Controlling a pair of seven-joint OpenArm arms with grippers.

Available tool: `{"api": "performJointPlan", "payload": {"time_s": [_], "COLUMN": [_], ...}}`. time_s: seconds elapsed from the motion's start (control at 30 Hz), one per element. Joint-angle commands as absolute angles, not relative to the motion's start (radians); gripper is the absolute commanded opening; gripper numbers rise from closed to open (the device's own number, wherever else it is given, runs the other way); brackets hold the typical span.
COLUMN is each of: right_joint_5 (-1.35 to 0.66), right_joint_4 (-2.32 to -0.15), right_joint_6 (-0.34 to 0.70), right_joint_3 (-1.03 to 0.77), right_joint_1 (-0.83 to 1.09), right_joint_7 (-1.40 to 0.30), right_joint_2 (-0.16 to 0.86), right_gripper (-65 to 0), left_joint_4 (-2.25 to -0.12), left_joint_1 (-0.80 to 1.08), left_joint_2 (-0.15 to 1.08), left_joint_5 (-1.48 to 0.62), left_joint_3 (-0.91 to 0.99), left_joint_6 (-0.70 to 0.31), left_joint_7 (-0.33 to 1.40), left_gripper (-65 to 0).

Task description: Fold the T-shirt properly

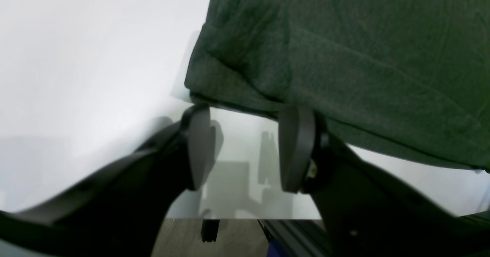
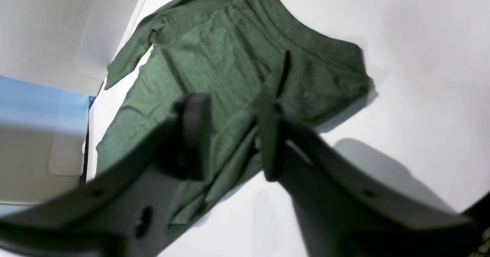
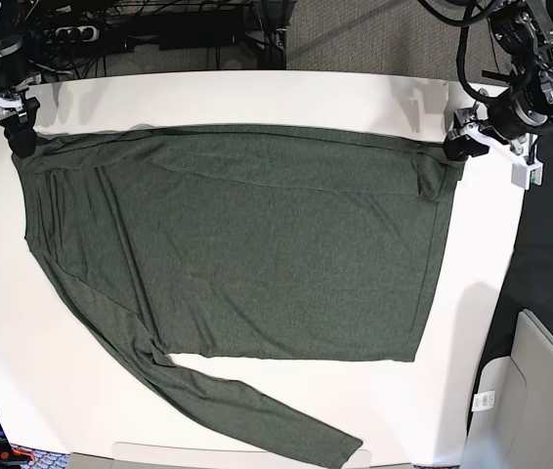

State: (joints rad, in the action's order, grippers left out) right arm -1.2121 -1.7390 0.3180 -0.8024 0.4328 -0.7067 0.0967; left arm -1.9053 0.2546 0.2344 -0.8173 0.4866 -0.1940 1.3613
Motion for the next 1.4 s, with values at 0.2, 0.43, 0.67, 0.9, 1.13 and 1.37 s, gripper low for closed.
{"api": "performJointPlan", "payload": {"time_s": [0.2, 0.43, 0.67, 0.9, 1.13, 1.37], "right_joint_5": [-1.236, -1.236, -1.236, -1.237, -1.237, -1.241], "right_joint_4": [-1.759, -1.758, -1.761, -1.761, -1.761, -1.761], "right_joint_6": [0.329, 0.329, 0.329, 0.329, 0.329, 0.329], "right_joint_3": [-0.806, -0.809, -0.808, -0.811, -0.812, -0.814], "right_joint_1": [0.427, 0.447, 0.45, 0.45, 0.452, 0.452], "right_joint_7": [-0.687, -0.687, -0.687, -0.688, -0.688, -0.688], "right_joint_2": [0.111, 0.111, 0.111, 0.11, 0.11, 0.11], "right_gripper": [-35.7, -35.7, -35.8, -35.8, -35.8, -35.8], "left_joint_4": [-1.917, -1.891, -1.821, -1.59, -1.514, -1.512], "left_joint_1": [0.189, 0.193, 0.203, 0.199, 0.176, 0.13], "left_joint_2": [0.245, 0.245, 0.209, 0.18, 0.18, 0.177], "left_joint_5": [-0.834, -0.834, -0.857, -1.03, -1.033, -1.029], "left_joint_3": [0.421, 0.42, 0.522, 0.671, 0.684, 0.676], "left_joint_6": [-0.199, -0.199, -0.202, -0.2, -0.2, -0.196], "left_joint_7": [1.396, 1.396, 1.396, 1.396, 1.396, 1.396], "left_gripper": [-33.0, -30.1, -29.9, -30.0, -30.1, -30.1]}}
